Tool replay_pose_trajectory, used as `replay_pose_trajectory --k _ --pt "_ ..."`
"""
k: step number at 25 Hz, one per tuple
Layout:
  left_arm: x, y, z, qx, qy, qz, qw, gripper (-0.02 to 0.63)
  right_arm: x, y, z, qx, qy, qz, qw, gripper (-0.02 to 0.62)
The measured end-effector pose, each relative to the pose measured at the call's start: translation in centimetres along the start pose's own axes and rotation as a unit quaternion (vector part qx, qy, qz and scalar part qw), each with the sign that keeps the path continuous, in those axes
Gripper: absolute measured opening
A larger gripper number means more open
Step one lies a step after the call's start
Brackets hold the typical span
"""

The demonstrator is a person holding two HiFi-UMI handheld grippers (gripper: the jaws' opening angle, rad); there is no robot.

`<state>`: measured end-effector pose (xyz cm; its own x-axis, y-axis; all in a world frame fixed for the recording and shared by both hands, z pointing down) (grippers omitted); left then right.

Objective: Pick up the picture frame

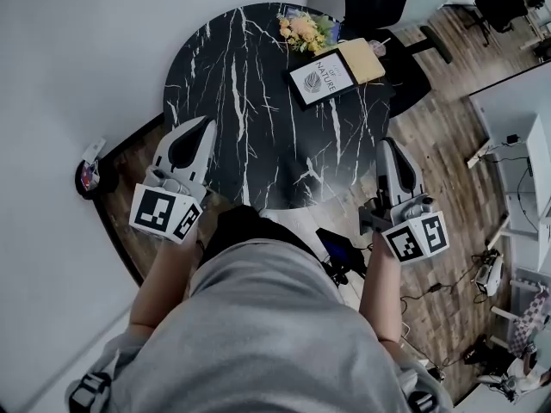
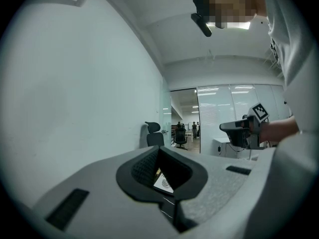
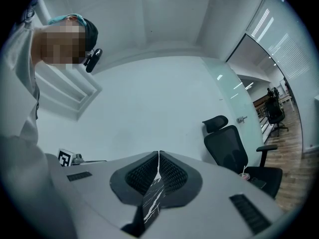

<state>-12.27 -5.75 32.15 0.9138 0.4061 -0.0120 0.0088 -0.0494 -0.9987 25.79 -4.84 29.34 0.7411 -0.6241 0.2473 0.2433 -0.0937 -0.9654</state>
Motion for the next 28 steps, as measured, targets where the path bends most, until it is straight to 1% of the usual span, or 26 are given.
replay_pose_trajectory --k 8,19,28 --pt "-0.3 0.0 -1.3 -0.004 -0.019 0.001 0.9998 0.006 0.2 -0.4 0.2 -0.003 -0.018 -0.01 1.0 0.028" --pt "-1.7 0.9 -3.0 -0.002 -0.047 0.004 0.9989 0.006 -0.6 0.9 -0.3 0.003 -0.047 -0.005 0.999 0.028" --pt "-3.6 0.9 -3.4 -0.005 -0.065 0.006 0.9979 0.006 -1.8 0.4 -1.8 -0.002 -0.05 -0.012 0.999 0.028"
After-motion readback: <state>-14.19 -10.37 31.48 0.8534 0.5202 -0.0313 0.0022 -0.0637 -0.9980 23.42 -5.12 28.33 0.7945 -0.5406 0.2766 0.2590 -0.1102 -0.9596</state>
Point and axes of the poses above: the fingertips, and each gripper's own axes: z backward along the fingers, x to its right, y out of its top, the point moved 10 cm from there along z, backward along the fingers, and after that the axes turned 7 degrees about y, right-handed, at the moved point
